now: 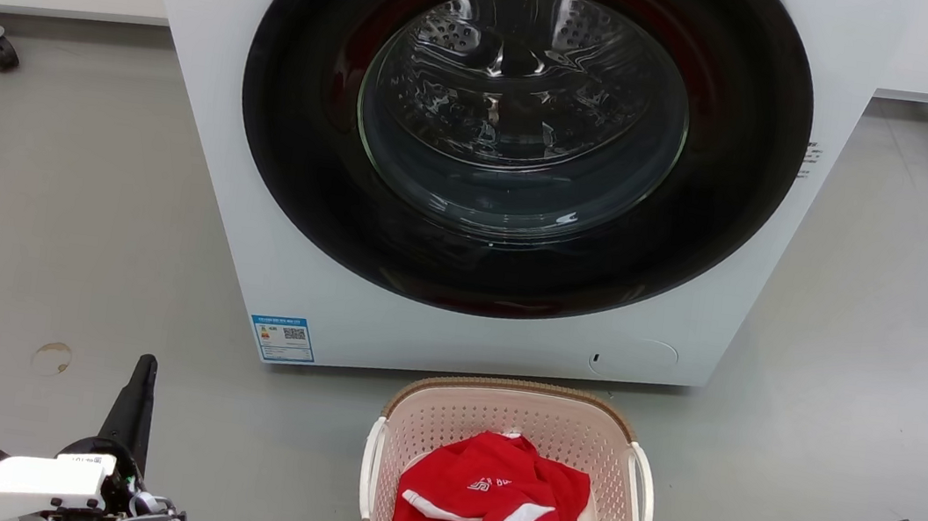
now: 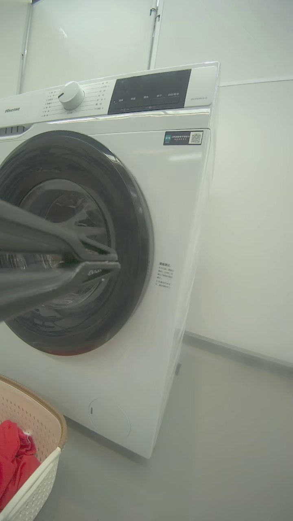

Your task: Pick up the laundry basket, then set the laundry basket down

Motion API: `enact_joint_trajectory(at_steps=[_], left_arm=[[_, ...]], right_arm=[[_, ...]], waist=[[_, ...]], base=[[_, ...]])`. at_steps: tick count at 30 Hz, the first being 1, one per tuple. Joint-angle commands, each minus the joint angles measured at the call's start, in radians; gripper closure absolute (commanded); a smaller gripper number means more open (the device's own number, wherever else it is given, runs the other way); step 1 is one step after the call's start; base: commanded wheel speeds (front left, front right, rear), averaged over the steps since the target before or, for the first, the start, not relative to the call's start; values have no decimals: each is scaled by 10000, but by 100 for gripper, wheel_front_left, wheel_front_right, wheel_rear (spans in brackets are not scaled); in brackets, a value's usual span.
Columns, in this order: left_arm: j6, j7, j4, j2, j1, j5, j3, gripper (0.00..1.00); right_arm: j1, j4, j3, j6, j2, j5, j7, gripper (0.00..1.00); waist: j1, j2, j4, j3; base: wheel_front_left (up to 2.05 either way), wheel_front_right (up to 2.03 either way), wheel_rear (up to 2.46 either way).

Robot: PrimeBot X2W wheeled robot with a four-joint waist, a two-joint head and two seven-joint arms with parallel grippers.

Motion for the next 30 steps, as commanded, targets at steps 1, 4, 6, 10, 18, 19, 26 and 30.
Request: enact_joint_trajectory(at_steps=[1,4,6,10,18,19,26,30], left_arm=[[-31,19,-250,125,-227,100,301,100],[-31,19,-250,125,-227,100,301,100],[-31,19,-250,125,-227,100,301,100],[-31,19,-250,125,-227,100,301,100],[0,0,221,-61,42,-4,-10,0],[0,0,354,-111,115,-4,-16,0],[10,-103,245,-130,251,17,-90,0],[35,-173,98,-121,318,30,-138,0]], right_arm=[[-187,-278,175,48,-240,-77,80,100],[-187,-278,175,48,-240,-77,80,100],[-187,-278,175,48,-240,-77,80,100],[-187,-278,175,48,-240,-77,80,100],[77,178,15,-4,144,2,-2,0],[189,297,39,-6,268,2,-2,0],[268,279,251,-10,325,-22,-155,0],[274,215,388,-8,305,-40,-259,0]], waist=[[0,-1,0,0],[0,-1,0,0],[0,-1,0,0],[0,-1,0,0],[0,-1,0,0],[0,-1,0,-1],[22,-1,4,-23],[4,-1,6,-15]], base=[[0,0,0],[0,0,0],[0,0,0],[0,0,0],[0,0,0],[0,0,0],[0,0,0],[0,0,0]])
